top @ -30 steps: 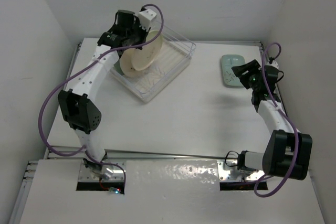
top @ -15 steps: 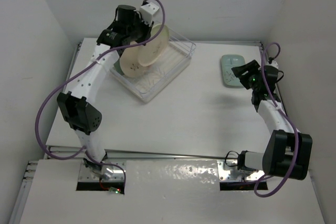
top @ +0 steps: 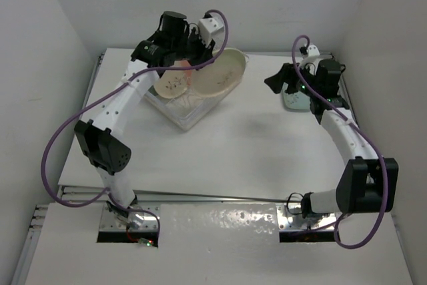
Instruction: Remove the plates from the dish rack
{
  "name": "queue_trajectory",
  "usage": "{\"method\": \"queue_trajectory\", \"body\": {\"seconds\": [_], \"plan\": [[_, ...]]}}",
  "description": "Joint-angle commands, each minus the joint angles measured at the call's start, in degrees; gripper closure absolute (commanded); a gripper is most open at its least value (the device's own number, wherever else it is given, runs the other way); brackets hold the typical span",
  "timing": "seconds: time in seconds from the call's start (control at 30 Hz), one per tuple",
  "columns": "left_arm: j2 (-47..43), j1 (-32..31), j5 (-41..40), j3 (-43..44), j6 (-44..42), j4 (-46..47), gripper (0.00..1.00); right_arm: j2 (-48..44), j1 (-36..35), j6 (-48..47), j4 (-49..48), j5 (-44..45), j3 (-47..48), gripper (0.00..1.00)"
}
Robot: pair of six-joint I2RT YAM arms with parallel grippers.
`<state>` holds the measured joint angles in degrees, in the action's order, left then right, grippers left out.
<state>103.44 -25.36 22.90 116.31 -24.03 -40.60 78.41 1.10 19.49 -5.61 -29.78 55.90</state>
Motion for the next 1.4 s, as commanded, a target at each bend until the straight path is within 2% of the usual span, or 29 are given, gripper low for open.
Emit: {"method": "queue_trajectory", "body": {"seconds": [0.0,0.1,0.23,0.37,0.57,0.67,0.8,1.0,1.17,1.37], "plan": [[-5.53,-0.12,7.51,-0.81,-4.70,3.16,1.00,2.18,-2.67,-8.14,-4.24,-7.31,3.33,0.24],[-6.58,-0.21,10.49,-3.27,-5.50,1.67,1.00,4.03,-4.70,-10.26,-0.47,-8.19,5.62,0.24],[-7.99,-0.30,11.82,-8.98,-3.92,3.33,1.00,3.07,-4.88,-6.48,-3.35,-8.02,3.35,0.24],[-8.60,-0.91,14.36,-16.28,-1.99,7.10,1.00,0.26,-4.80,-7.35,-2.40,-3.01,-0.17,0.22],[-5.45,-2.76,23.33,-20.59,1.36,12.55,1.00,-3.09,-4.71,-8.76,5.33,3.23,-1.93,0.21],[-2.64,-4.07,24.83,-22.35,5.30,17.46,1.00,-4.67,-4.53,-8.67,12.00,7.00,-2.90,0.21],[-0.70,-5.66,25.01,-25.60,12.13,25.89,1.00,-7.48,-4.44,-7.36,15.62,10.96,-5.09,0.20],[3.34,-7.77,24.12,-29.12,23.32,34.86,1.00,-13.98,-4.36,-4.11,17.38,16.41,-10.54,0.20],[4.40,-9.53,24.57,-35.88,33.41,43.92,1.00,-18.81,-4.36,-2.18,18.96,18.26,-13.53,0.20],[7.82,-10.05,22.02,-39.93,38.69,50.35,1.00,-23.04,-4.36,0.29,18.35,18.00,-17.05,0.19]]}}
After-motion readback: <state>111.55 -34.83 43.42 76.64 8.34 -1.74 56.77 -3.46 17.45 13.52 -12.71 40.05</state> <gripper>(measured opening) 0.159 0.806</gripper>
